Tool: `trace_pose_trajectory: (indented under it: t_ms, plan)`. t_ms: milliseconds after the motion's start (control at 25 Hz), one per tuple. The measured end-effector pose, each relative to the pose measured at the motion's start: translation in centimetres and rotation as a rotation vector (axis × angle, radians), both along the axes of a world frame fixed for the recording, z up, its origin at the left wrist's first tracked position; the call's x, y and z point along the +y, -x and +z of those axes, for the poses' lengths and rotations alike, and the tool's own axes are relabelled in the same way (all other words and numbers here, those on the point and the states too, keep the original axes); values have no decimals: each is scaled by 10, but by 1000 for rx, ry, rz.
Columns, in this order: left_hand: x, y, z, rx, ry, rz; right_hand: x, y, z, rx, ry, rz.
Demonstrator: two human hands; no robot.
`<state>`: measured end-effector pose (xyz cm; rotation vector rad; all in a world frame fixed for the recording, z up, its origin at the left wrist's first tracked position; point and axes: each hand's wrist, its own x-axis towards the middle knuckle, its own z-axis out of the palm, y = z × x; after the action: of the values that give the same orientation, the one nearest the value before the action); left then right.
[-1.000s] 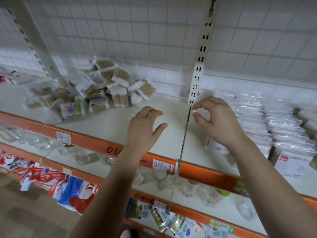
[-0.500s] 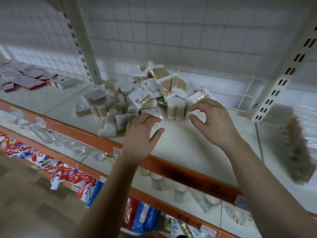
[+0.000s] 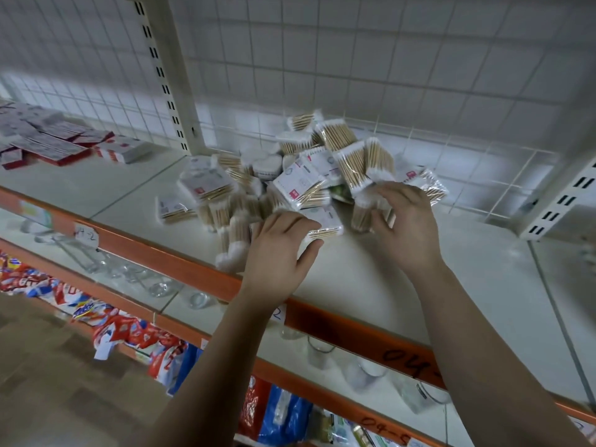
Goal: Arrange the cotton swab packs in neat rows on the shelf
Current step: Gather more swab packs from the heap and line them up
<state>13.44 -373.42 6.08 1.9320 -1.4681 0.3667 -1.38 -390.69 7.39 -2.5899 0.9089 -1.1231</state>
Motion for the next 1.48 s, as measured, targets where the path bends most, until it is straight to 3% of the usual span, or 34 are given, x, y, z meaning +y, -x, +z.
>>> trace_pose_trajectory:
  t_ms: [480, 800, 1080, 1240, 1360, 1480]
  plan:
    - [-22, 15, -2, 24, 76, -62, -2, 9, -13, 32, -99, 114]
    - [-21, 9, -1, -25, 44, -16, 7, 4, -6, -95, -169, 82]
    - [3, -16, 9, 8, -111, 152, 17, 10, 1, -139, -203, 88]
    - [4, -16, 18, -54, -368, 241, 19, 11, 3, -145, -205, 84]
    - [3, -19, 16, -103, -353, 270, 20, 13, 3, -144, -206, 72]
    - [6, -19, 14, -38, -246, 230, 19, 16, 5, -169, -216, 59]
